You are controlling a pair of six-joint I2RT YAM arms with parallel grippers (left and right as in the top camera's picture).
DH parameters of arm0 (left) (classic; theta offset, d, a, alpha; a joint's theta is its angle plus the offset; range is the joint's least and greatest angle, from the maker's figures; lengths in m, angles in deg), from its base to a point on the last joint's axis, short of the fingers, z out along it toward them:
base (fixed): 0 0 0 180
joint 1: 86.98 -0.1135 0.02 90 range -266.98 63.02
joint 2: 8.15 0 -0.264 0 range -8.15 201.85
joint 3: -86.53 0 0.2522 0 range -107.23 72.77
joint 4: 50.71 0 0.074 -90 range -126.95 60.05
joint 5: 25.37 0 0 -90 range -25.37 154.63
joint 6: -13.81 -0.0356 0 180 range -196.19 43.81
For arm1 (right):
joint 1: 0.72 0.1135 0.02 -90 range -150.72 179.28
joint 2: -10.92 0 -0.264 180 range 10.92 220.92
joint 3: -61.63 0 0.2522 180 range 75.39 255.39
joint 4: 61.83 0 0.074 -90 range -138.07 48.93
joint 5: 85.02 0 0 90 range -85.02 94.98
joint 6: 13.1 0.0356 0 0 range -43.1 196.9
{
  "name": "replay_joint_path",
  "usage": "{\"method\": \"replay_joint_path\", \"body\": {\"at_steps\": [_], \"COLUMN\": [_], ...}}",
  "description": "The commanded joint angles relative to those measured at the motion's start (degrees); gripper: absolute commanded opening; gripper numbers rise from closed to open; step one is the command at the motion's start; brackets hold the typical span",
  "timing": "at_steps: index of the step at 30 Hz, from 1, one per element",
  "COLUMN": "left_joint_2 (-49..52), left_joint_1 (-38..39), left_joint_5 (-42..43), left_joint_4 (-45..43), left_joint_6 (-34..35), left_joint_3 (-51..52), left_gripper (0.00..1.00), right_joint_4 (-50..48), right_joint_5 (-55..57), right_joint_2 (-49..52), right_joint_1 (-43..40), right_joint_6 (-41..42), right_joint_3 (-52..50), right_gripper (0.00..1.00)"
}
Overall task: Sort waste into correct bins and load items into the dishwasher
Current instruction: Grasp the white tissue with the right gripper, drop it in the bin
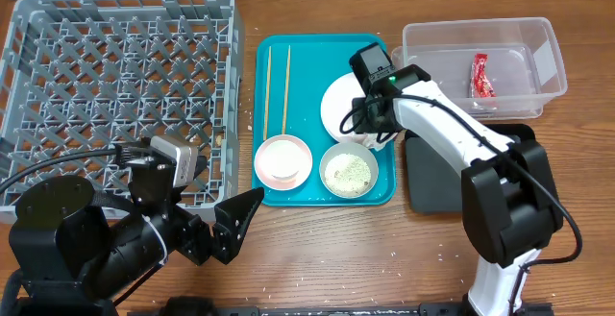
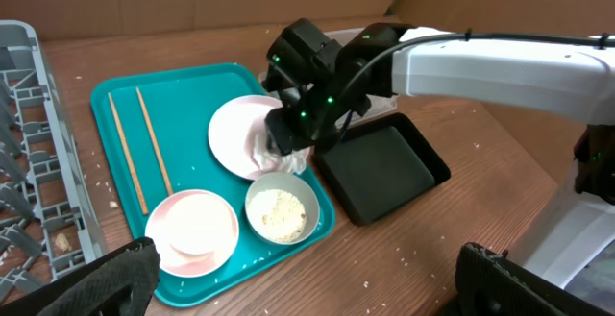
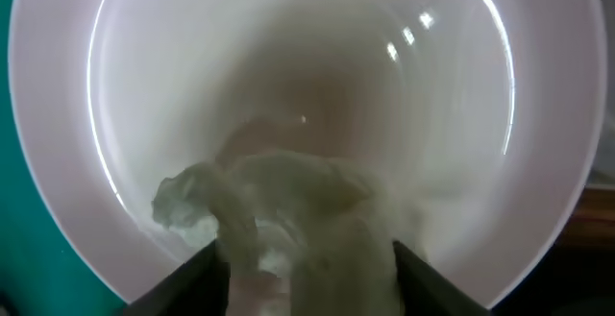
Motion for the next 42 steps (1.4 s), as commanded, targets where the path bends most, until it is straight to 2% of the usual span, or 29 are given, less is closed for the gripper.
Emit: {"method": "replay_joint_path", "body": {"at_steps": [1,3,5,8,9,10,13,16,18,23,28,35,36,37,38,40,42], "left_joint_2": [-0.24,-0.24,-0.24,-0.24,-0.24,-0.24,-0.24,-0.24,-0.24,-0.24,-0.24,-0.24,-0.24,-0.24,-0.24,-0.24,-0.24], "left_joint_1": [-0.31,-0.31,-0.31,-0.31,-0.31,-0.31,-0.31,-0.31,-0.31,-0.31,-0.31,-0.31,-0.31,-0.31,-0.31,-0.31,-0.31], "left_joint_5": [-0.11,-0.11,-0.11,-0.11,-0.11,-0.11,-0.11,-0.11,-0.11,-0.11,-0.11,-0.11,-0.11,-0.11,-0.11,-0.11,-0.11], "left_joint_4": [-0.02,-0.02,-0.02,-0.02,-0.02,-0.02,-0.02,-0.02,-0.02,-0.02,-0.02,-0.02,-0.02,-0.02,-0.02,-0.02,-0.02], "left_joint_6": [-1.27,-1.29,-1.27,-1.27,-1.27,-1.29,-1.27,-1.27,-1.27,-1.27,-1.27,-1.27,-1.29,-1.27,-1.27,-1.29,-1.27], "left_joint_3": [-0.59,-0.59,-0.59,-0.59,-0.59,-0.59,-0.59,-0.59,-0.59,-0.59,-0.59,-0.59,-0.59,-0.59,-0.59,-0.59,-0.59], "left_gripper": [1.0,1.0,1.0,1.0,1.0,1.0,1.0,1.0,1.0,1.0,1.0,1.0,1.0,1.0,1.0,1.0,1.0], "right_joint_4": [0.2,0.81,1.16,0.85,0.35,-0.35,-2.19,-2.45,-1.51,0.63,0.96,-0.7,-1.25,-1.36,-0.7,2.08,2.99], "right_joint_5": [-2.69,-2.69,-2.69,-2.69,-2.64,-2.45,-2.45,-1.6,-1.57,-1.6,-1.57,-0.87,-2.21,-3.61,-3.67,-3.37,-5.14], "right_joint_2": [0.85,0.87,0.98,1.6,1.68,1.88,2.21,1.6,0.28,-6.23,-11.69,-11.63,-11.58,-11.58,-11.58,-12.46,-13.64], "right_joint_1": [-0.09,-0.09,-0.09,-0.09,-0.09,-0.09,-0.11,-0.35,-0.63,-2.49,-8.24,-18.97,-19.76,-20.26,-20.37,-19.61,-17.86], "right_joint_6": [3.43,3.45,3.43,3.5,4.17,4.74,5.77,5.68,5.51,5.29,5.11,2.03,0.22,-2.49,-6.23,-6.58,-6.6], "right_joint_3": [-0.02,-0.04,-0.04,-0.24,-0.46,-0.81,-1.51,-0.5,1.57,8.15,10.69,9.97,9.75,9.68,9.68,10.64,10.8], "right_gripper": [0.73,0.77,0.73,0.56,0.52,0.44,0.33,0.11,0.04,0.04,0.04,0.04,0.15,0.41,0.71,0.76,0.7]}}
